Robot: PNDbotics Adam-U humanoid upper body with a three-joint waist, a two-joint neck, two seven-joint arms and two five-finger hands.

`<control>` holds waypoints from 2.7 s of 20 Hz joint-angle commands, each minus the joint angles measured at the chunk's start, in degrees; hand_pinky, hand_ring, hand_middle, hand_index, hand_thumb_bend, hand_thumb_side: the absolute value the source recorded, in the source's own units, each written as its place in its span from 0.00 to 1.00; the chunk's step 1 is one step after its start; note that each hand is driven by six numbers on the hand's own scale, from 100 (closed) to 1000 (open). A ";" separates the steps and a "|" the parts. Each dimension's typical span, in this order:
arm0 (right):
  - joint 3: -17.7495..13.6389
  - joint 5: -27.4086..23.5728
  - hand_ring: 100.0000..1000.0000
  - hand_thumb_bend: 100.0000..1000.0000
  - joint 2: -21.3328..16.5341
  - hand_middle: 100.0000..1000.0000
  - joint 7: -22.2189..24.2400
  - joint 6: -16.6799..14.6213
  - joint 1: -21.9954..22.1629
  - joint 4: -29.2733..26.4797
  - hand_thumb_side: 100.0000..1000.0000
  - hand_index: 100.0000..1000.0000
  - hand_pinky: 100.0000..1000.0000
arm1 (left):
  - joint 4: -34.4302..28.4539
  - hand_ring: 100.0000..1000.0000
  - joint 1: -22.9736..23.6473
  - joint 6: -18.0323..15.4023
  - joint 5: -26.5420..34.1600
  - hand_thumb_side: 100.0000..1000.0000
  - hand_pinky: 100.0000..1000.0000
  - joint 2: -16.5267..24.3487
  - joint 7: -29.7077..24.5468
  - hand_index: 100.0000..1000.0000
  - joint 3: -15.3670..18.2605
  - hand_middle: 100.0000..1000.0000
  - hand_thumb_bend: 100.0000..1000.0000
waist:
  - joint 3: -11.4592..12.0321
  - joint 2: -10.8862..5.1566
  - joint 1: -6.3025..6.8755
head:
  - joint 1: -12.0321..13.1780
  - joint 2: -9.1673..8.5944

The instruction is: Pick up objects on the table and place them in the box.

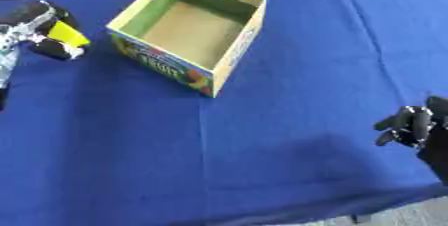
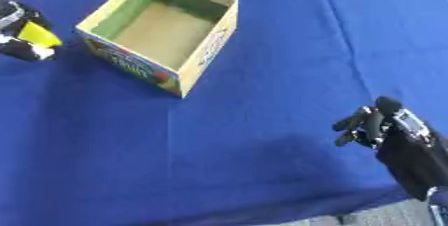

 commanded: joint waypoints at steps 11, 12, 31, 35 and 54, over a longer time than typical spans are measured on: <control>-0.34 -2.00 0.61 0.00 -1.62 0.42 -0.33 0.12 0.12 -0.34 0.63 0.32 0.51 | -11.28 0.39 -5.18 1.72 8.00 0.17 0.43 -1.29 -3.96 0.58 -3.60 0.27 0.23 | -0.26 -2.73 -0.15 | 0.09 0.76; -0.27 -2.11 0.61 0.00 -1.68 0.42 -0.27 0.15 0.07 -0.35 0.63 0.32 0.51 | -11.24 0.39 -5.82 1.80 7.56 0.17 0.43 -2.13 -4.06 0.58 -3.99 0.27 0.23 | -0.41 -2.78 -0.14 | 0.21 0.75; 1.02 -2.38 0.61 0.00 -1.16 0.42 0.83 1.45 -2.30 -0.24 0.63 0.32 0.51 | -3.10 0.49 -7.47 1.97 -5.84 0.25 0.53 -15.86 6.83 0.67 -6.06 0.38 0.31 | -4.61 -1.22 0.76 | 3.62 -0.55; 1.09 -2.24 0.61 0.00 -0.98 0.42 0.93 1.55 -2.49 -0.22 0.63 0.32 0.51 | -1.74 0.54 -6.72 0.84 -7.21 0.32 0.57 -18.45 9.44 0.71 -7.25 0.44 0.35 | -4.61 -1.07 0.76 | 3.72 -0.53; 0.03 -2.45 0.61 0.00 -0.45 0.42 -0.22 1.37 -1.12 0.16 0.63 0.32 0.51 | -16.01 0.85 -0.18 -5.40 3.29 0.81 0.80 -19.21 18.51 0.82 -7.15 0.72 0.83 | -0.06 -2.45 -0.38 | 0.33 0.78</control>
